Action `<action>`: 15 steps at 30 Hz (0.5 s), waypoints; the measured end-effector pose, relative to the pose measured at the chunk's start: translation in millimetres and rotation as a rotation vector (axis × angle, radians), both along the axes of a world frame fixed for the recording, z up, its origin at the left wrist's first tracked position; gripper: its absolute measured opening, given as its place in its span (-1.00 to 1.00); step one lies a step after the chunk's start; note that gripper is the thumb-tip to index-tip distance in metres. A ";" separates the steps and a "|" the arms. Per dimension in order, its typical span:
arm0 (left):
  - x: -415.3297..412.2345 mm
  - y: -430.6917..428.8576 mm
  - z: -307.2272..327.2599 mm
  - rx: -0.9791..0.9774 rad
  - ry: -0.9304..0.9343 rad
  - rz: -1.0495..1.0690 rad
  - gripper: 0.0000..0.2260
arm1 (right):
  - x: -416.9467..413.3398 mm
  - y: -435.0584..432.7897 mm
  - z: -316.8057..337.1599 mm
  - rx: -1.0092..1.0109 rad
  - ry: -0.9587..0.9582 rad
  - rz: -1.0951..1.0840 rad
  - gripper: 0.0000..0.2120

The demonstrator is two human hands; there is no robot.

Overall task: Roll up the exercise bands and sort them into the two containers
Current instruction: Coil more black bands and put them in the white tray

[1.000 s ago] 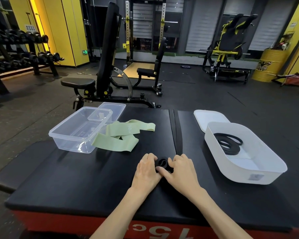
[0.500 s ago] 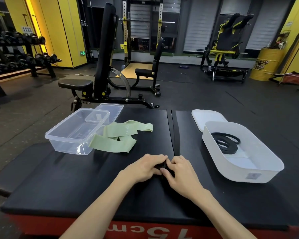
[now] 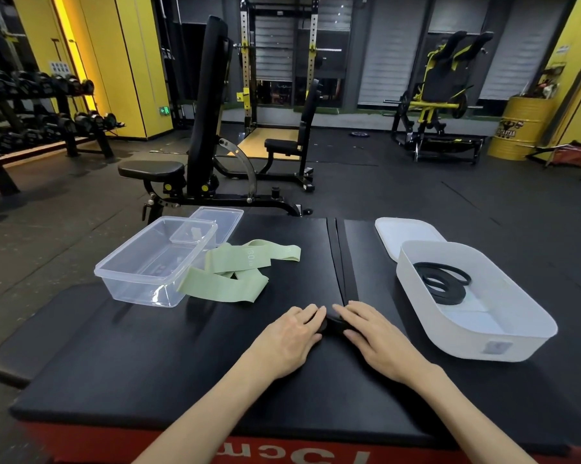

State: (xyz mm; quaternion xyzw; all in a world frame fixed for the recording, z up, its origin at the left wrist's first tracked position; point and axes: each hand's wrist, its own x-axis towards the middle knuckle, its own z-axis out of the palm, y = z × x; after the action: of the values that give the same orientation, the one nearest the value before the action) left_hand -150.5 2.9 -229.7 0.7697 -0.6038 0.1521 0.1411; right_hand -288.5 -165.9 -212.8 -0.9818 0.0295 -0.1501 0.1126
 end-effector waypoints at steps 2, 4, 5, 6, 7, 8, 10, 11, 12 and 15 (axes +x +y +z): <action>0.9 -0.8 -4.8 -0.020 -0.073 0.040 -0.53 | 1.8 -3.6 0.6 0.030 -0.030 0.006 -0.67; 2.8 -2.7 -7.4 -0.041 -0.129 0.104 -0.52 | 9.2 -5.8 0.2 -0.061 -0.069 0.033 -0.79; 2.4 -3.2 -5.3 -0.040 -0.148 0.136 -0.51 | 13.8 -4.7 0.7 -0.110 -0.083 0.026 -0.84; 2.0 -4.6 -3.8 -0.037 -0.176 0.168 -0.52 | 17.7 -1.9 2.4 -0.148 -0.094 0.011 -0.88; 1.3 -6.6 -1.9 -0.041 -0.210 0.196 -0.55 | 20.9 1.2 3.8 -0.176 -0.099 -0.010 -0.90; 0.6 -8.3 -1.4 -0.037 -0.236 0.220 -0.58 | 22.7 4.6 4.7 -0.199 -0.100 -0.030 -0.88; -2.8 -10.8 -0.7 -0.001 -0.233 0.266 -0.52 | 22.9 9.9 4.6 -0.247 -0.108 -0.052 -0.81; -4.9 -12.3 -0.9 0.020 -0.217 0.288 -0.48 | 21.9 12.7 4.8 -0.269 -0.118 -0.053 -0.79; -6.7 -13.4 -0.9 0.032 -0.210 0.307 -0.46 | 20.8 16.1 5.4 -0.289 -0.130 -0.050 -0.80; -11.2 -13.7 0.9 0.055 -0.175 0.331 -0.46 | 19.1 28.8 7.1 -0.345 -0.137 -0.046 -0.90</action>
State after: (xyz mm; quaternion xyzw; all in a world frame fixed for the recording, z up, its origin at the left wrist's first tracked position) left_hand -161.7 -10.8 -228.7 0.8459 -0.4829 0.2230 0.0401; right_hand -269.4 -137.2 -205.8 -0.9731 0.0179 -0.2217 -0.0592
